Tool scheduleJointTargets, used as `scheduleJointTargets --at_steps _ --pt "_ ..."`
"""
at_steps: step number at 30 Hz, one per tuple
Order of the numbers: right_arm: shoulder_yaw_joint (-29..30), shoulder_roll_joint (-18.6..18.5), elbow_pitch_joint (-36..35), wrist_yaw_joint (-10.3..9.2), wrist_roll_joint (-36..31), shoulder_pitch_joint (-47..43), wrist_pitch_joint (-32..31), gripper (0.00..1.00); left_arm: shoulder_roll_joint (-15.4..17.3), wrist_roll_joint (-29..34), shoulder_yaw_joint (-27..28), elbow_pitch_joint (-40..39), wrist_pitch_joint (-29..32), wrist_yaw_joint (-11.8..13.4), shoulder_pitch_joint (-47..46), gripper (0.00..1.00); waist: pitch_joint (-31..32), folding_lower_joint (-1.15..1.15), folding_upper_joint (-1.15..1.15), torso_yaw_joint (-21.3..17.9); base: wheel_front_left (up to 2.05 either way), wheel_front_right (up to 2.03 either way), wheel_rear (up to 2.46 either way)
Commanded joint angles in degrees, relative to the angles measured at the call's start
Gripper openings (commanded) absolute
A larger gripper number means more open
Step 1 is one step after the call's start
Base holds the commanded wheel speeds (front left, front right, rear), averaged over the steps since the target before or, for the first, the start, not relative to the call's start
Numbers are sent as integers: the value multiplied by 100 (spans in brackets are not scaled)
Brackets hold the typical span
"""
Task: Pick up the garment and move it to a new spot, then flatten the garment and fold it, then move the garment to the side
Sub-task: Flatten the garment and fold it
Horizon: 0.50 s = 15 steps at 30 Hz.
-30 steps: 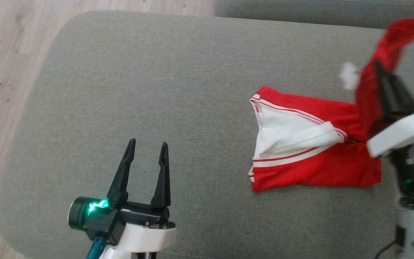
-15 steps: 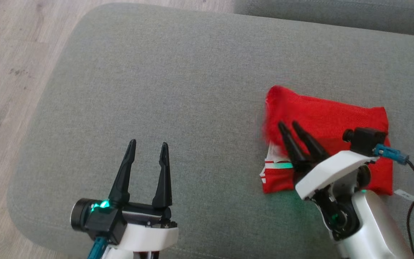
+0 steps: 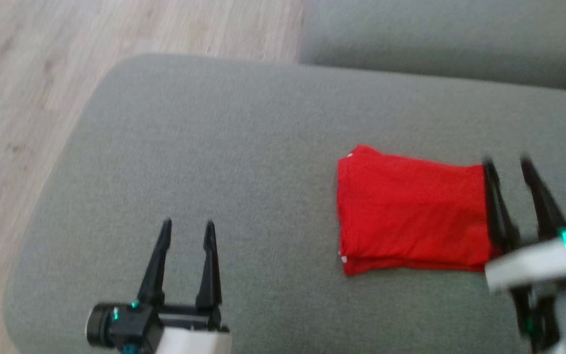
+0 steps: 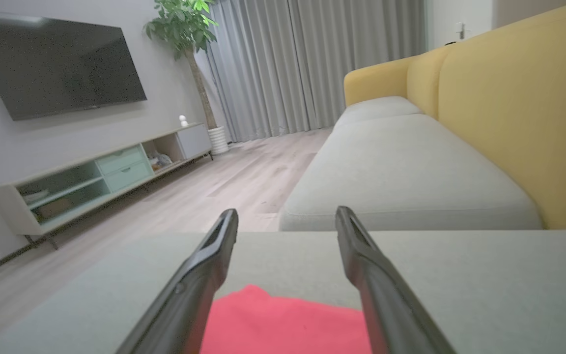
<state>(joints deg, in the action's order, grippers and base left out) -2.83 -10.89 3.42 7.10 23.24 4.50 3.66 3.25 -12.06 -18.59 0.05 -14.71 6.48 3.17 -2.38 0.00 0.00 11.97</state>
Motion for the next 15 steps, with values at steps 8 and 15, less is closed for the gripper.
scheduleJointTargets --at_steps 8,15 --pt "222 78 594 39 -916 -864 1125 100 -37 324 381 -17 -29 -82 260 100 605 0 0 -277 0 0 0" --pt "387 539 94 39 -1420 -1687 1132 100 -12 578 539 246 -29 -193 629 100 970 0 0 -357 0 0 0"
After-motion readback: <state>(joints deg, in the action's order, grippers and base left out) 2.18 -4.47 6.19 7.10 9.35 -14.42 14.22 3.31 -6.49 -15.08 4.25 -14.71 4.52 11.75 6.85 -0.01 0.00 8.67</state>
